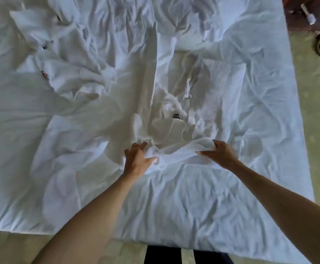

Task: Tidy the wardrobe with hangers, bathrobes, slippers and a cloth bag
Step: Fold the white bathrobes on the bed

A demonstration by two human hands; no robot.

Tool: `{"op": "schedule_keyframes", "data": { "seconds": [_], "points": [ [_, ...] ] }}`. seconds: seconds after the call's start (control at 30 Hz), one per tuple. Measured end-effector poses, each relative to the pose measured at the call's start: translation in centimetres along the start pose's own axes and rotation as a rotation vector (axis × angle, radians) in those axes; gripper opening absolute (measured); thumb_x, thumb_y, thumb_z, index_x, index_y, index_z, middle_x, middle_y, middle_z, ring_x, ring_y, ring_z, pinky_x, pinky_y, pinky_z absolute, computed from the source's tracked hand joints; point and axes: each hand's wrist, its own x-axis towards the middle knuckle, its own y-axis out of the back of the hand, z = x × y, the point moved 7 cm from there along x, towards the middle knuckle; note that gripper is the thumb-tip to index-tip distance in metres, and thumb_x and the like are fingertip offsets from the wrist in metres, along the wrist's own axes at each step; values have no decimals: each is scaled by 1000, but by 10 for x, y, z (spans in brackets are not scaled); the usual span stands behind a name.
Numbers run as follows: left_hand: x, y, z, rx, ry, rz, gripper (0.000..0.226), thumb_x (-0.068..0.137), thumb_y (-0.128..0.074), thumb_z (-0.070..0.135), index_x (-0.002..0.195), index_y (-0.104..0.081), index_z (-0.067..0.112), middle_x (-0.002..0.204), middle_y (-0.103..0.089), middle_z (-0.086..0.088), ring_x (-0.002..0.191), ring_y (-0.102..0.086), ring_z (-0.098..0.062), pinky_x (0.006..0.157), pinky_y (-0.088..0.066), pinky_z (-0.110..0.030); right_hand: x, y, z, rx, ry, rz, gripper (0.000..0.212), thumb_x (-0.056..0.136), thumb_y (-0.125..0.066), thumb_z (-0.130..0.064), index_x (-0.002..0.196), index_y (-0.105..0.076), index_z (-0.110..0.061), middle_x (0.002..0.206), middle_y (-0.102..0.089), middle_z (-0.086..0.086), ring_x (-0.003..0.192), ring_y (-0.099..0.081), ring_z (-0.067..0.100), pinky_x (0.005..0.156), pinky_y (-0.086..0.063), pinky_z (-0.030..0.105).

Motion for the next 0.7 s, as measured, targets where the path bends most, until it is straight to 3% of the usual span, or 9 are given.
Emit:
{"op": "schedule_keyframes", "data": {
  "seconds": [0.07, 0.13, 0.23, 0.3, 0.4, 0.5, 0.63, 0.7],
  "points": [
    [2, -7, -17, 63, 5, 54, 70, 71, -76, 64, 121, -66, 16, 115, -67, -9, 115, -60, -27, 103, -32, -45, 1, -8, -1, -14, -1, -48, 43, 66, -91, -44, 98, -66, -27, 82, -66, -7, 69, -56, 0, 57, -41, 13],
    [1, 3, -18, 63, -57, 142, 74, 69, -60, 79, 112, -68, 19, 107, -69, -1, 110, -61, -22, 104, -31, -48, 0, -11, -6, -50, 26, -182, 53, 60, -93, -47, 101, -65, -28, 87, -69, -11, 79, -62, 6, 65, -44, 15],
    [4, 35, -4, -68, -148, 213, 53, 82, -44, 71, 102, -63, 26, 95, -68, 10, 103, -60, -18, 104, -32, -50, -1, 0, -15, -45, 59, -304, 73, 52, -85, -70, 110, -66, -30, 101, -72, -14, 100, -67, 9, 89, -51, 28],
    [18, 59, 4, -218, -160, 249, 45, 90, -41, 64, 98, -62, 25, 93, -66, 13, 100, -60, -16, 102, -38, -43, 1, 19, -32, -41, 89, -200, 59, 67, -73, -72, 107, -70, -29, 101, -71, -14, 97, -66, 9, 83, -50, 29],
    [51, 78, 18, -311, -183, 329, 38, 98, -47, 53, 102, -64, 19, 96, -67, 4, 98, -62, -23, 92, -47, -39, 20, 37, -66, 7, 167, 73, 41, 89, -62, -59, 99, -73, -21, 94, -71, -10, 85, -66, 8, 70, -49, 25],
    [87, 66, 49, -140, -321, 221, 44, 92, -67, 44, 124, -61, 13, 117, -67, -4, 110, -61, -24, 96, -48, -39, 57, 25, -104, -132, 312, 230, 19, 96, -64, -34, 99, -73, -17, 95, -70, -3, 78, -65, 12, 72, -58, 35],
    [112, 8, 92, 244, -541, -37, 77, 74, -79, 61, 134, -55, 18, 129, -65, -4, 115, -61, -24, 100, -49, -43, 113, -20, -139, -470, 559, 184, 21, 98, -60, -29, 113, -70, -18, 117, -68, 4, 111, -61, 24, 98, -46, 41],
    [118, -23, 95, 405, -557, -133, 53, 88, -68, 52, 128, -59, 18, 123, -69, -6, 110, -65, -26, 96, -50, -39, 134, -36, -138, -698, 660, 137, 28, 99, -56, -36, 115, -67, -16, 115, -69, 6, 113, -61, 28, 103, -41, 43]
  ]
}}
